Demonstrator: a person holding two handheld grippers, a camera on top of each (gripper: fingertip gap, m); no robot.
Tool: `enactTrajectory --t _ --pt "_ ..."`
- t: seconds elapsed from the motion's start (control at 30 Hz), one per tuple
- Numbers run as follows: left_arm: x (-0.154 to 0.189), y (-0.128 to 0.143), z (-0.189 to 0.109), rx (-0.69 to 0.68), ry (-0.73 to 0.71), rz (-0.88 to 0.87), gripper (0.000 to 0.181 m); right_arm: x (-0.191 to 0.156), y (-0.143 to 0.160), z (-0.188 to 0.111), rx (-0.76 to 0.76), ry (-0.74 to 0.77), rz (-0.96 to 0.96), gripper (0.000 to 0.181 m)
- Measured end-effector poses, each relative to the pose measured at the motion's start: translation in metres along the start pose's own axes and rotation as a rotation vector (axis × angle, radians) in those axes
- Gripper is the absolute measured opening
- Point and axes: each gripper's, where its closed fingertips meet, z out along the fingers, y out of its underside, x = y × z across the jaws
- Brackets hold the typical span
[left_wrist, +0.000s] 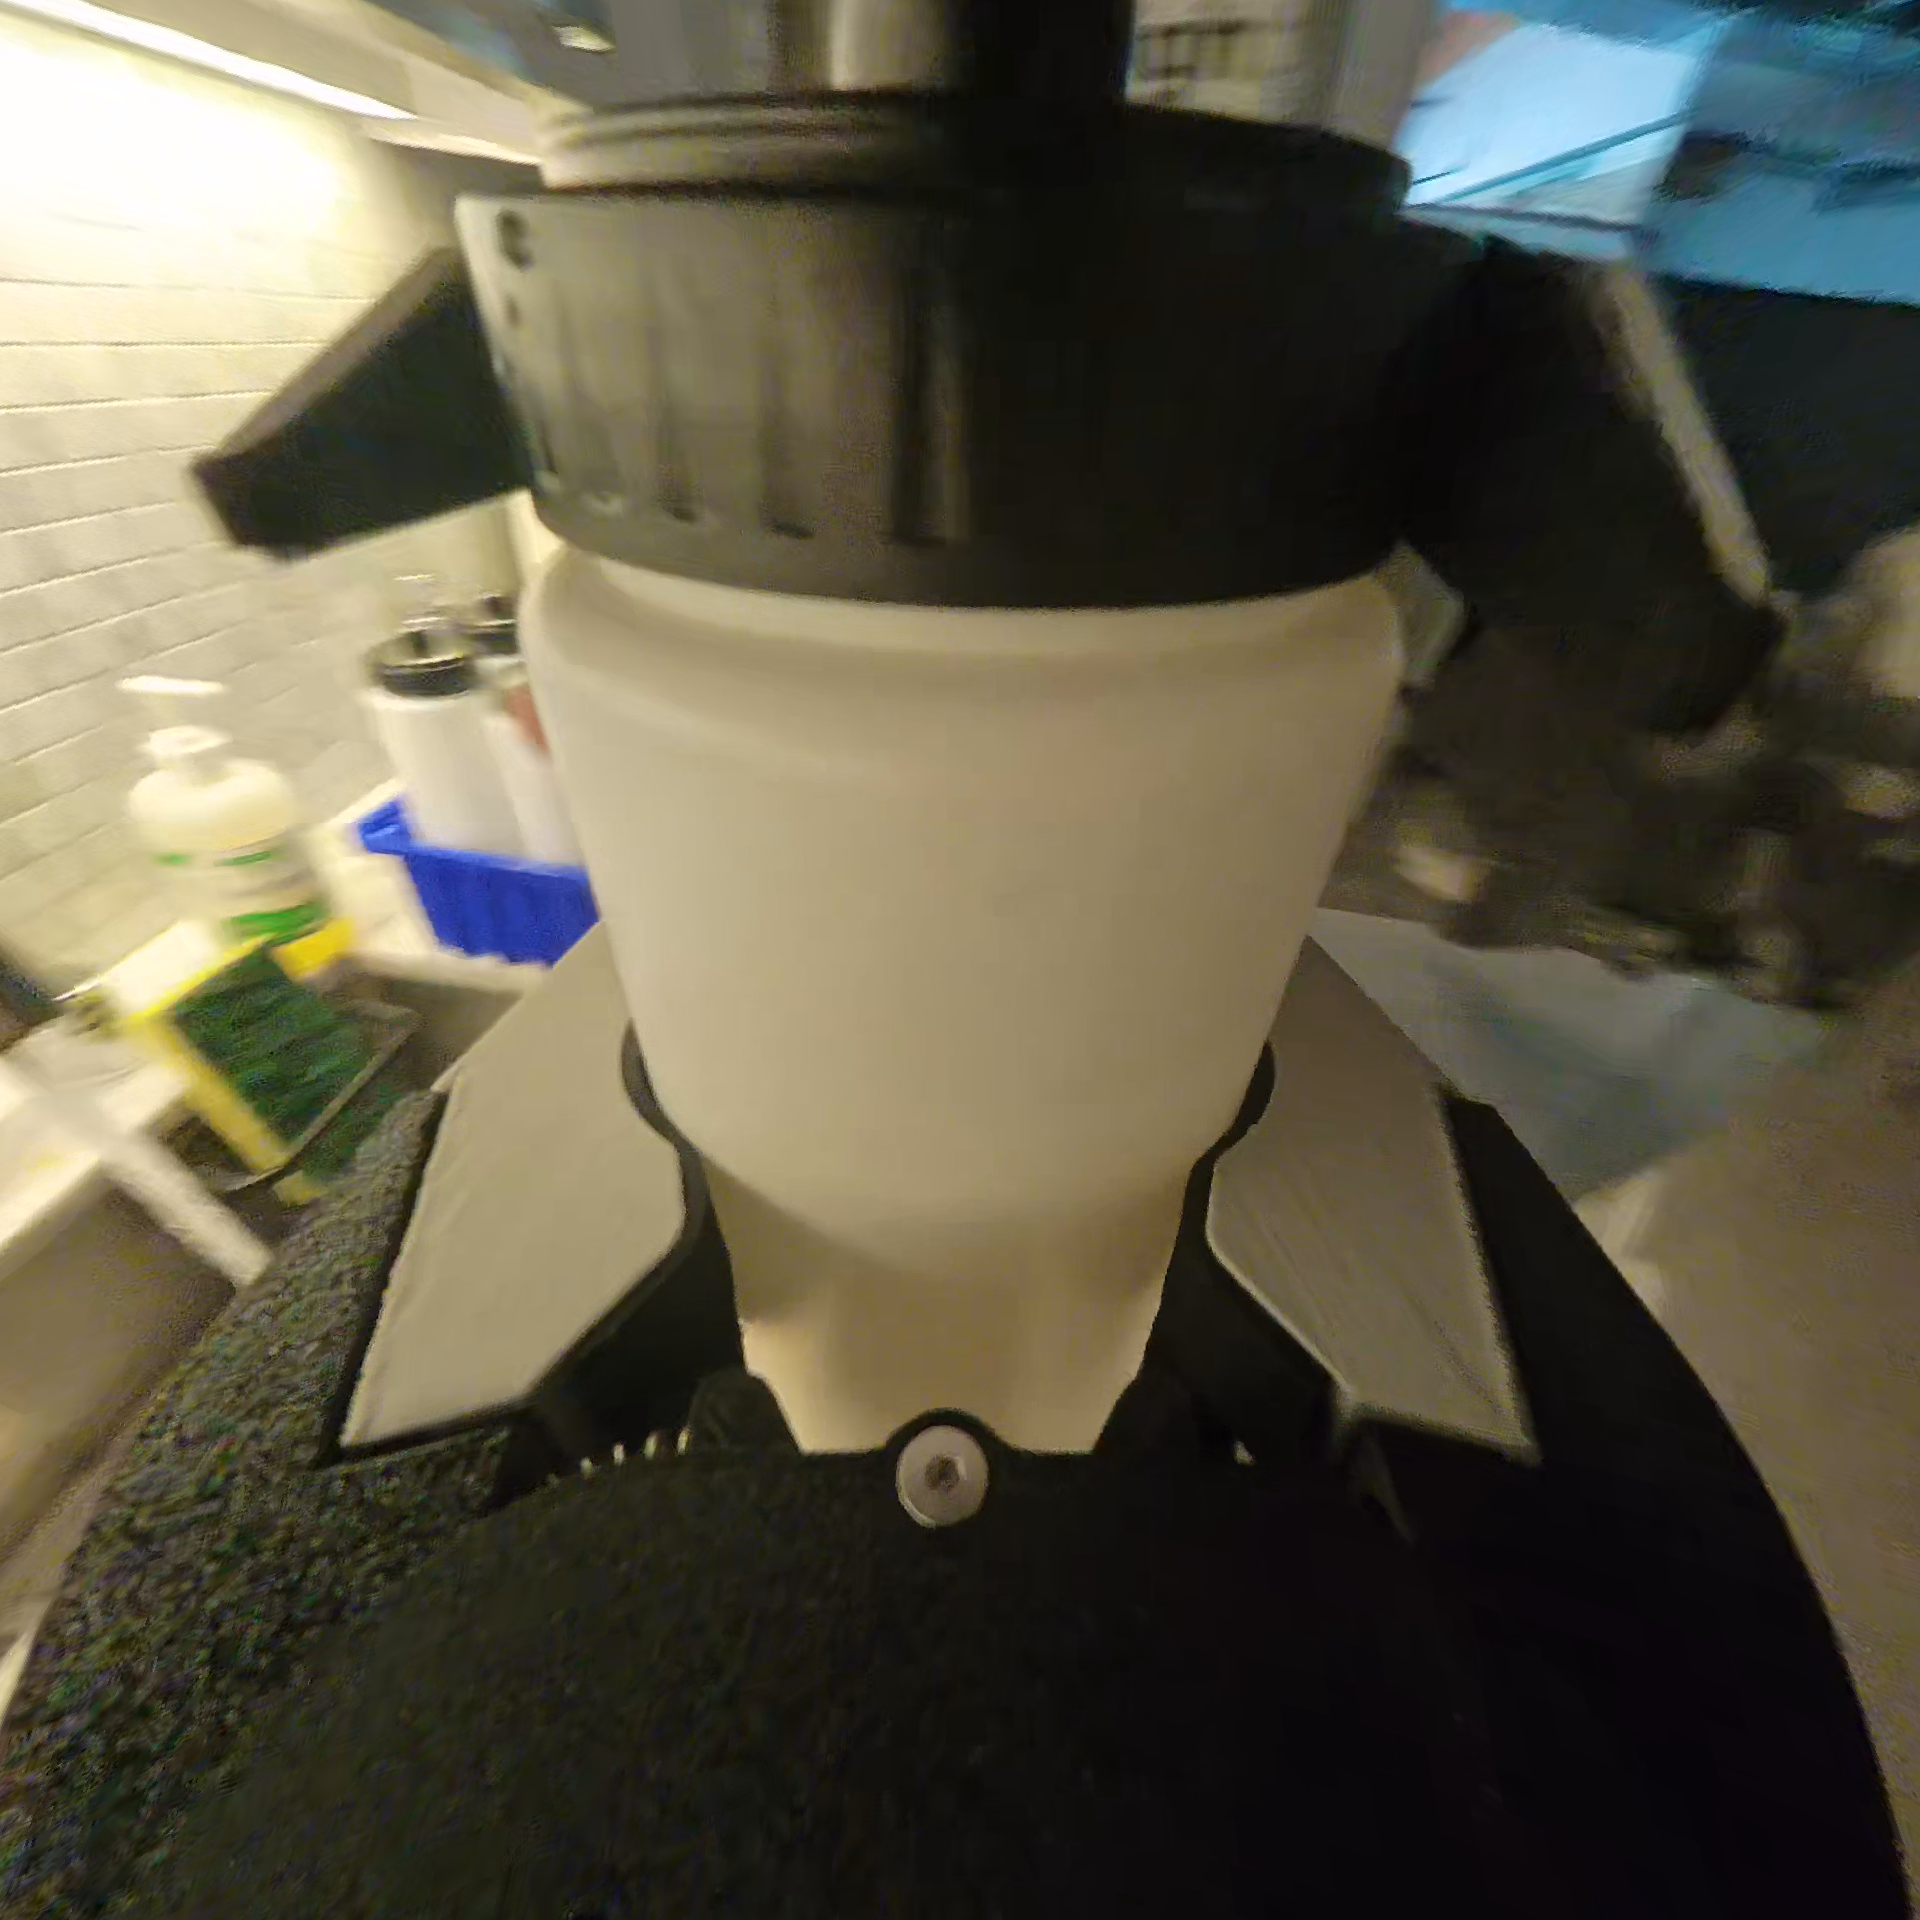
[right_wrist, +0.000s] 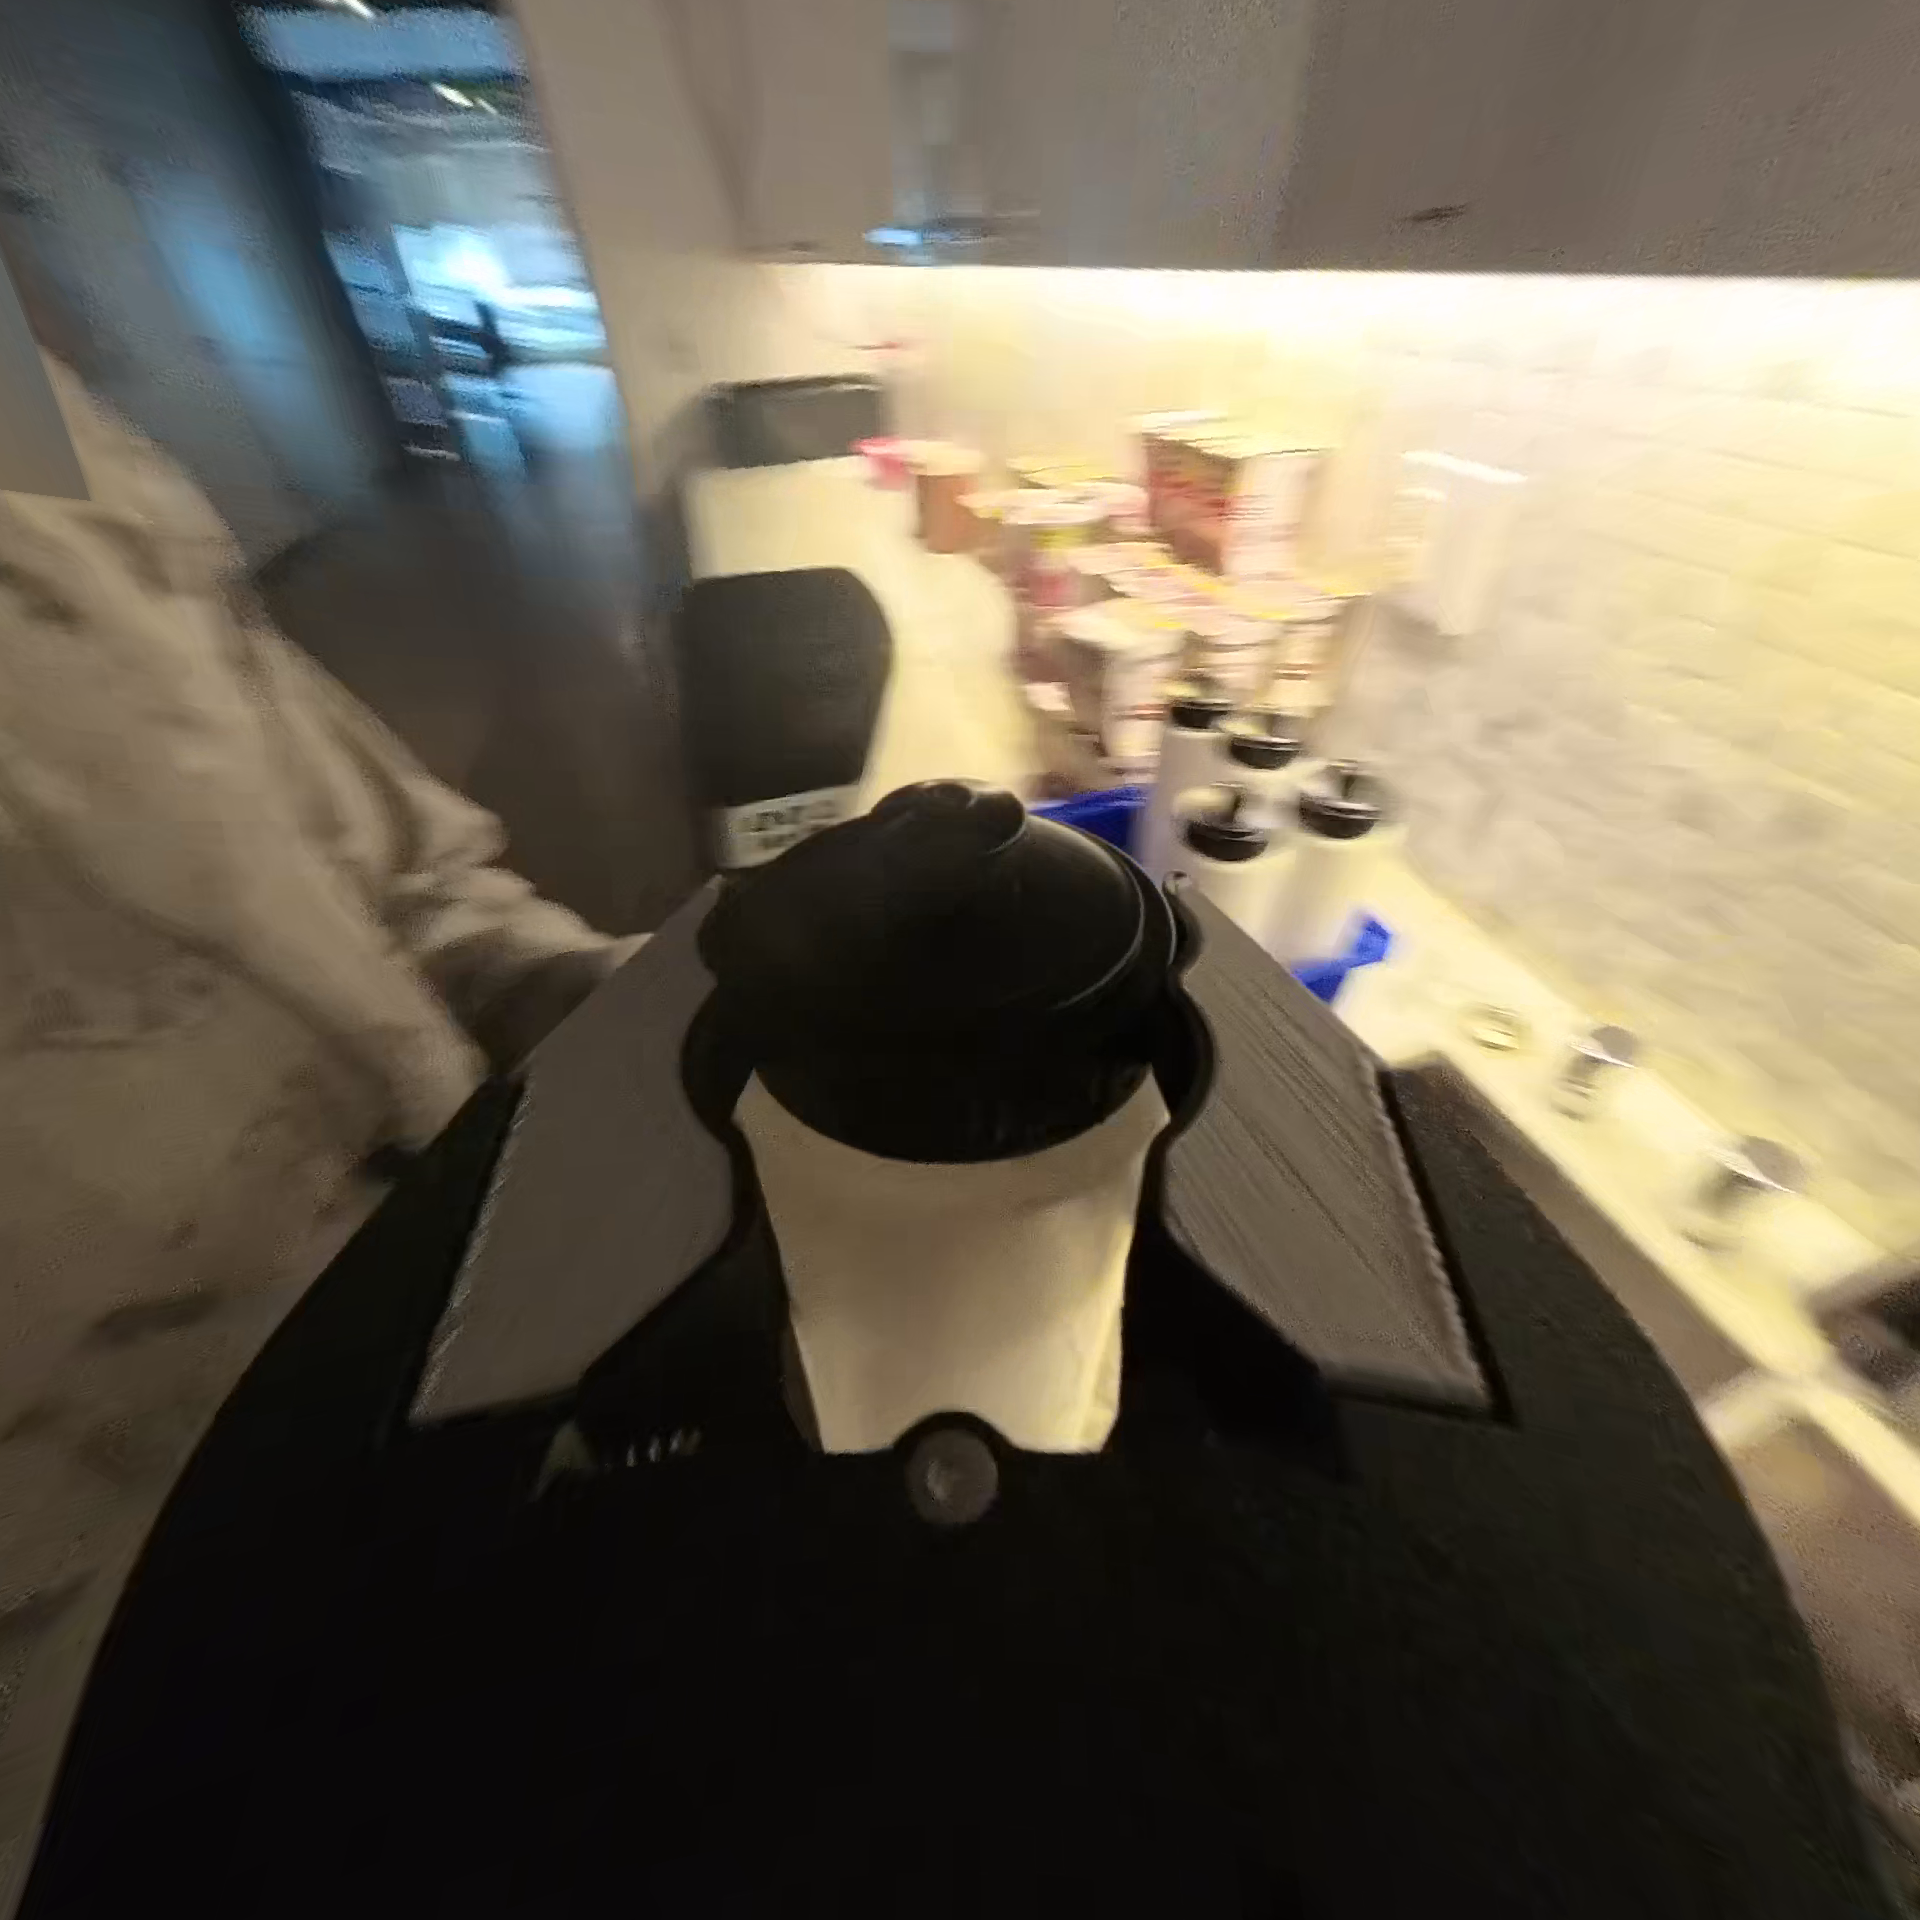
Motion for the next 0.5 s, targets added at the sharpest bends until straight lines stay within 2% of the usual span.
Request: enactTrajectory --t 0.13,0.2,0.27,0.3,0.37,0.43,0.5 --pt "-0.048 0.013 -0.005 -0.066 -0.371 0.086 0.104 0.037 0.012 -0.003 0.041 0.596 0.073 0.078" --pt "-0.05 0.016 -0.004 -0.066 -0.397 0.123 0.105 0.039 0.015 -0.005 0.033 0.699 0.068 0.079" --pt "-0.04 0.013 -0.002 -0.029 -0.287 0.052 0.103 0.035 0.012 -0.002 -0.009 0.6 0.002 0.079" --pt "-0.033 0.011 -0.001 -0.012 -0.22 0.018 0.103 0.03 0.008 0.0 -0.028 0.498 -0.036 0.09" --pt "-0.016 0.008 -0.002 0.003 -0.069 -0.009 0.103 0.009 0.001 0.001 -0.045 0.193 -0.063 0.098" --pt "0.002 0.006 -0.004 -0.006 0.055 -0.009 0.103 -0.012 0.001 -0.001 -0.07 -0.088 -0.042 0.095" --pt "0.016 0.003 -0.005 -0.012 0.134 0.005 0.103 -0.026 0.005 -0.001 -0.1 -0.264 -0.005 0.089"
